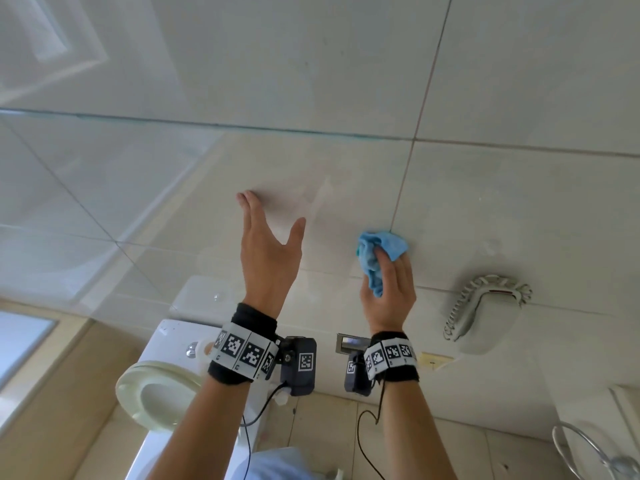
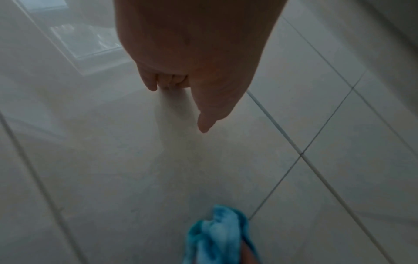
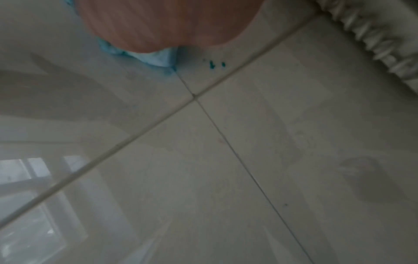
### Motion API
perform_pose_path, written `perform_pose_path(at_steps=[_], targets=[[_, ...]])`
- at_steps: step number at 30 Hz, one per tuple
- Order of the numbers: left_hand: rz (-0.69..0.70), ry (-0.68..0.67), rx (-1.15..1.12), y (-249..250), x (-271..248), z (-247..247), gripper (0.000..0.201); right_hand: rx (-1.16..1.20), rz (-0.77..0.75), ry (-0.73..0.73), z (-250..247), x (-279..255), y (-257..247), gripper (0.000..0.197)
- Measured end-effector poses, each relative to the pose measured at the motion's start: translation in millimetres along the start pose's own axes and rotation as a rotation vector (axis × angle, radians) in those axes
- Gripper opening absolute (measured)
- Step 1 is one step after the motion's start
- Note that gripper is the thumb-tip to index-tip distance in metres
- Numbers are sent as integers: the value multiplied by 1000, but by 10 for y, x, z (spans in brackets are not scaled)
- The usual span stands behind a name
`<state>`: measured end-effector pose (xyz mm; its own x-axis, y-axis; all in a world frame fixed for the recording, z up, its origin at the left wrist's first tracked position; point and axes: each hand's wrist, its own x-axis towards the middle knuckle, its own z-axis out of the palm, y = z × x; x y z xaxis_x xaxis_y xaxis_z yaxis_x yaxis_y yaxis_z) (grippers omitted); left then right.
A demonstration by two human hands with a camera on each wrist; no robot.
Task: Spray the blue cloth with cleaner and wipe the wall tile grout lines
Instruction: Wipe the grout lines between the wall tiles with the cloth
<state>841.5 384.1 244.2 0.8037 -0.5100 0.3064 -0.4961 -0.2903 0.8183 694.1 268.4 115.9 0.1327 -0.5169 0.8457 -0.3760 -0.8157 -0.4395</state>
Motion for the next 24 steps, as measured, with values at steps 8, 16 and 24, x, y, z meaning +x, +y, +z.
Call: perform_pose_path(at_steps=[8, 16, 24], targets=[[111, -72, -12, 133, -203, 101, 81, 6, 28, 38, -223, 350, -205, 49], [249, -65, 97, -81, -182, 37, 75, -13, 181, -38, -58, -291, 16, 51], [298, -77, 166, -172, -168, 62, 81, -42, 157, -201, 63, -652, 60, 79]])
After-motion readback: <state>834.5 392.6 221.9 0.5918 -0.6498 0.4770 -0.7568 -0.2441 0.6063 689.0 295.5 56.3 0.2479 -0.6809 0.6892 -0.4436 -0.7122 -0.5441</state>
